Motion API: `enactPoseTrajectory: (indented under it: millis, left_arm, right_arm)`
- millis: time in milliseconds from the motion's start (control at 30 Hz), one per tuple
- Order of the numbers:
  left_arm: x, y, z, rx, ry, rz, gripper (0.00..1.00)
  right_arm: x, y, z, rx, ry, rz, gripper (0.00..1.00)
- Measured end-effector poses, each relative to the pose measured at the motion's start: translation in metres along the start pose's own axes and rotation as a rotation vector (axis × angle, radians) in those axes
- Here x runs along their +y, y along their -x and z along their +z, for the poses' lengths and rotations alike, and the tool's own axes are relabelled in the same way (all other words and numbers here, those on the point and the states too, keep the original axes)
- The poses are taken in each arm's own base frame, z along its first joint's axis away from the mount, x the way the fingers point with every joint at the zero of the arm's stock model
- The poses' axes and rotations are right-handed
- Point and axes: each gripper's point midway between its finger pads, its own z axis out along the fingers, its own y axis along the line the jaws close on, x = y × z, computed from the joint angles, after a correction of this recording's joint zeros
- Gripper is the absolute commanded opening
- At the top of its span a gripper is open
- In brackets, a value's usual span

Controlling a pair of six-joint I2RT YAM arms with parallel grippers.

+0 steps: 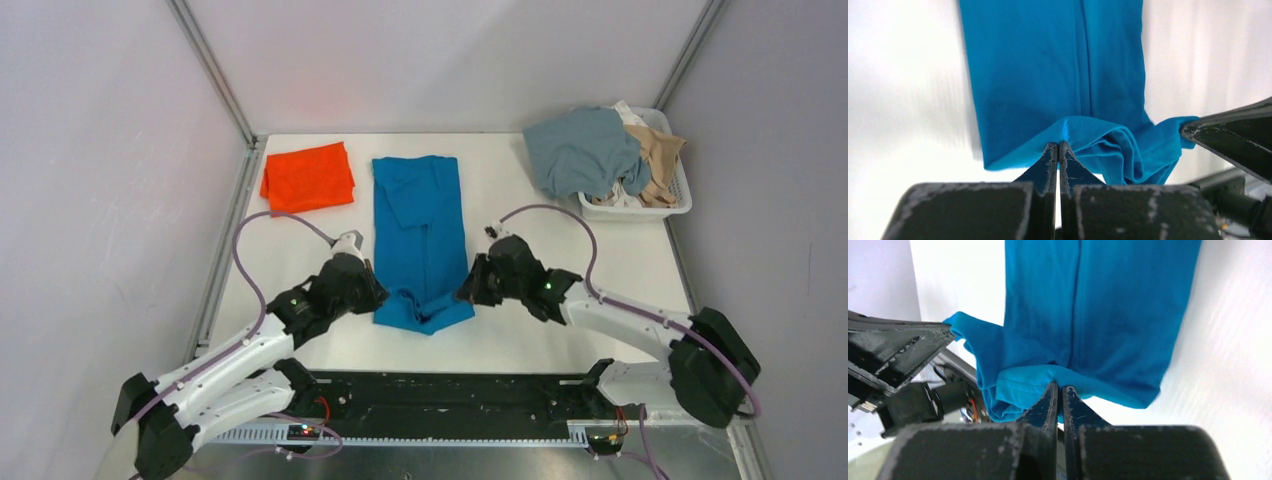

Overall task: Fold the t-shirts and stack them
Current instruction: Fold the folded rectangular tshirt in 1/3 of the way

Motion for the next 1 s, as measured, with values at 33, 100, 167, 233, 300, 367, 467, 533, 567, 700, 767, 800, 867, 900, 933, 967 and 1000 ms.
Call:
enactPoseTrajectory:
  millis: [33, 100, 167, 233, 300, 367, 467, 533, 567, 700, 767, 800, 867, 900, 933, 967, 1000]
  left_arm:
    - [0.003, 0.009, 0.003, -0.019, 0.012, -0.003, 0.0]
    - [0.007, 0.029, 0.009, -0.063, 0.032, -0.013, 0.0]
    - [0.009, 0.047, 0.014, -0.099, 0.046, -0.018, 0.0]
    - [0.009, 0.068, 0.021, -0.137, 0.052, -0.019, 0.0]
    - [0.009, 0.084, 0.029, -0.157, 0.051, -0.021, 0.0]
    - [0.012, 0.096, 0.038, -0.16, 0.054, -0.026, 0.0]
    - [0.021, 0.112, 0.056, -0.153, 0.07, -0.046, 0.0]
    - [0.029, 0.118, 0.069, -0.137, 0.082, -0.058, 0.0]
    - [0.033, 0.12, 0.074, -0.13, 0.09, -0.061, 0.0]
    - [0.043, 0.127, 0.093, -0.093, 0.106, -0.068, 0.0]
    - [0.046, 0.131, 0.102, -0.08, 0.11, -0.066, 0.0]
    - [0.047, 0.133, 0.105, -0.077, 0.113, -0.067, 0.0]
    - [0.05, 0.135, 0.112, -0.067, 0.115, -0.069, 0.0]
    - [0.051, 0.136, 0.114, -0.063, 0.117, -0.07, 0.0]
    - [0.053, 0.137, 0.118, -0.057, 0.119, -0.072, 0.0]
    - [0.054, 0.138, 0.121, -0.051, 0.121, -0.071, 0.0]
    - [0.056, 0.139, 0.124, -0.046, 0.124, -0.072, 0.01]
  right_arm:
    - [0.002, 0.01, 0.005, -0.01, -0.003, 0.001, 0.0]
    - [0.006, 0.028, 0.013, -0.027, -0.008, 0.004, 0.0]
    - [0.008, 0.046, 0.022, -0.044, -0.014, 0.006, 0.0]
    - [0.007, 0.067, 0.03, -0.069, -0.028, 0.013, 0.0]
    - [0.004, 0.088, 0.036, -0.1, -0.039, 0.019, 0.0]
    - [0.001, 0.105, 0.04, -0.124, -0.049, 0.023, 0.0]
    - [-0.006, 0.129, 0.047, -0.153, -0.056, 0.033, 0.0]
    - [-0.011, 0.14, 0.054, -0.16, -0.061, 0.041, 0.0]
    - [-0.015, 0.146, 0.058, -0.159, -0.065, 0.046, 0.0]
    - [-0.032, 0.158, 0.074, -0.152, -0.091, 0.067, 0.0]
    - [-0.041, 0.163, 0.079, -0.151, -0.105, 0.082, 0.0]
    - [-0.044, 0.165, 0.081, -0.15, -0.11, 0.088, 0.0]
    - [-0.051, 0.169, 0.085, -0.153, -0.118, 0.097, 0.0]
    - [-0.052, 0.171, 0.086, -0.156, -0.119, 0.1, 0.0]
    - [-0.054, 0.175, 0.089, -0.162, -0.119, 0.102, 0.01]
    - [-0.055, 0.176, 0.089, -0.165, -0.119, 0.104, 0.01]
    - [-0.057, 0.179, 0.092, -0.17, -0.119, 0.106, 0.03]
